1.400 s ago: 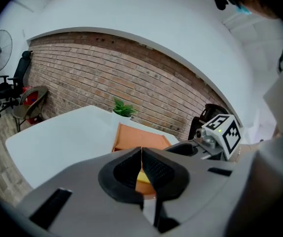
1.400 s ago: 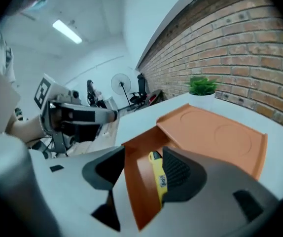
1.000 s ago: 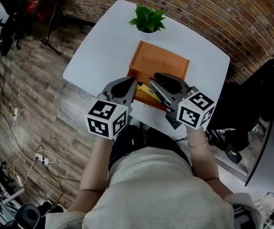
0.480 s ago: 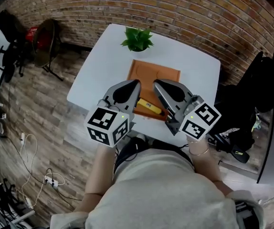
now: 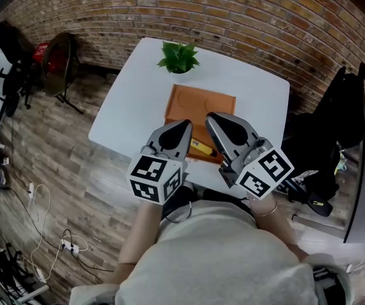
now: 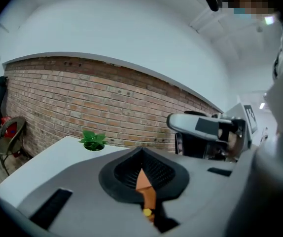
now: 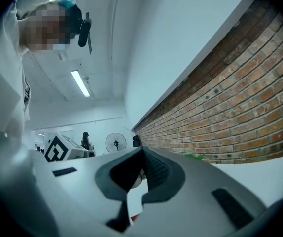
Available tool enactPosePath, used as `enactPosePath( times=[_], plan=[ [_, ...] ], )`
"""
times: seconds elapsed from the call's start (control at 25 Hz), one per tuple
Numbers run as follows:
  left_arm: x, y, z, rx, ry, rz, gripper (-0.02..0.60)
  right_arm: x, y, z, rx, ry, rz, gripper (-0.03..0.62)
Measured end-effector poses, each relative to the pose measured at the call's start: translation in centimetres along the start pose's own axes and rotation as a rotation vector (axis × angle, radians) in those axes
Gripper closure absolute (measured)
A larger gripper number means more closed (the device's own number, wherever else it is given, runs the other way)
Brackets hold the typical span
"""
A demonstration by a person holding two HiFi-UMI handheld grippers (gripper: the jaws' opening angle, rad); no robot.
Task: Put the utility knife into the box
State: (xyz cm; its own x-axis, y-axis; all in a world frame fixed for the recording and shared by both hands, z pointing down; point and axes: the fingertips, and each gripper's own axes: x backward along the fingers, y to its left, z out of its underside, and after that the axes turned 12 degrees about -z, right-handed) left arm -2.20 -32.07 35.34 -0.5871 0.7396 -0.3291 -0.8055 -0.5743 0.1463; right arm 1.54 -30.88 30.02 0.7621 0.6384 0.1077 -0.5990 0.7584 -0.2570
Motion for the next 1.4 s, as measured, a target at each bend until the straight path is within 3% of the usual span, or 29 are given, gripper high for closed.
enactPosePath(
  times=[0.6,1.4],
  plan=[
    [0.3,-0.4,1.7,0.066,0.046,0.009,0.575,0.6,-0.3,3.4,-0.043,0.136,0.045,0.595],
    [1.0,-0.6,2.3,0.064,0.058,-0.001,0.575,1.0,-0.1,4.4,-0.078,0.161,0.024,0.595]
  ],
)
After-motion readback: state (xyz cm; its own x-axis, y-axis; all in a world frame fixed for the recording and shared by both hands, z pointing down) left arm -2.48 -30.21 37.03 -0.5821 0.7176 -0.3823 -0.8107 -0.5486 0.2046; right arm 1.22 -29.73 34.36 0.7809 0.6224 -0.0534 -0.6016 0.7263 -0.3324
